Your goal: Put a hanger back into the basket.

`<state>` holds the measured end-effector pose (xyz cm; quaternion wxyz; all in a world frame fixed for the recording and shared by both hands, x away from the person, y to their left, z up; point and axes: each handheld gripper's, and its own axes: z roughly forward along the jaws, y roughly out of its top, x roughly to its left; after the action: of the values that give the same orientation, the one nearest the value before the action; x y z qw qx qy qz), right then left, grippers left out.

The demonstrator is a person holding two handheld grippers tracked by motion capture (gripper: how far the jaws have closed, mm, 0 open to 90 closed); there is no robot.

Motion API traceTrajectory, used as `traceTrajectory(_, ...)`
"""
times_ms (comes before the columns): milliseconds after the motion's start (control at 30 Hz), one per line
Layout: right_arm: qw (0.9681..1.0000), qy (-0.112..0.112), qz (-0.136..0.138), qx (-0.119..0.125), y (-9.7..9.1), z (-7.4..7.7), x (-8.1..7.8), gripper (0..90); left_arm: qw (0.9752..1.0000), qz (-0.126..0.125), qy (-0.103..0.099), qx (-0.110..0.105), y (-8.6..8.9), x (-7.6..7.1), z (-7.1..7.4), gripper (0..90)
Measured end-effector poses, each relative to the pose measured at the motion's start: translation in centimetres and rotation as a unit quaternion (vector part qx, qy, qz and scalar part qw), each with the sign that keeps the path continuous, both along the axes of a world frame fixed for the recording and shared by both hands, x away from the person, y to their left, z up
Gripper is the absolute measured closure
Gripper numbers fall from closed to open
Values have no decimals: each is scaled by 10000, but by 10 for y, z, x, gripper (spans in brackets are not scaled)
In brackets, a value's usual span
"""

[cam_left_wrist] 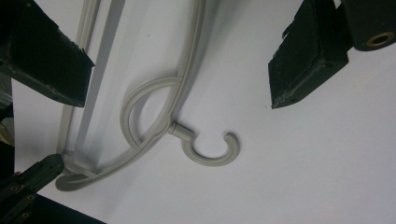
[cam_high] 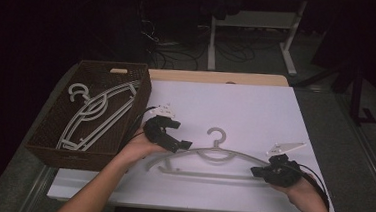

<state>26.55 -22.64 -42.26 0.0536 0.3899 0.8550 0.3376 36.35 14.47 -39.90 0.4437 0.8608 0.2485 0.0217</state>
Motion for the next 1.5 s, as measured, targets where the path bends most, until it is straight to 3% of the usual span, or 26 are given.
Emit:
traceTrajectory(400,9998,179,55,-74,-4,-8,-3,890,9999,-38,38,105,-3,2,-7,68)
traceTrajectory(633,9995,273,93,-84,-4,-10,-2,890,9982,-286,109,517,-13,5,-25,141)
traceTrajectory(767,9995,289,109,-88,-4,-11,-2,890,9955,-528,156,778,-23,6,-36,201)
traceTrajectory(1067,9994,303,108,-85,-4,-12,-2,890,9863,-888,-109,1385,-42,6,-50,460)
traceTrajectory(1367,9995,301,108,-81,-4,-12,-2,891,9819,-1013,-360,1559,-51,2,-49,699)
traceTrajectory(1500,9994,308,118,-85,-4,-12,-2,890,9795,-1021,-490,1668,-52,0,-48,751)
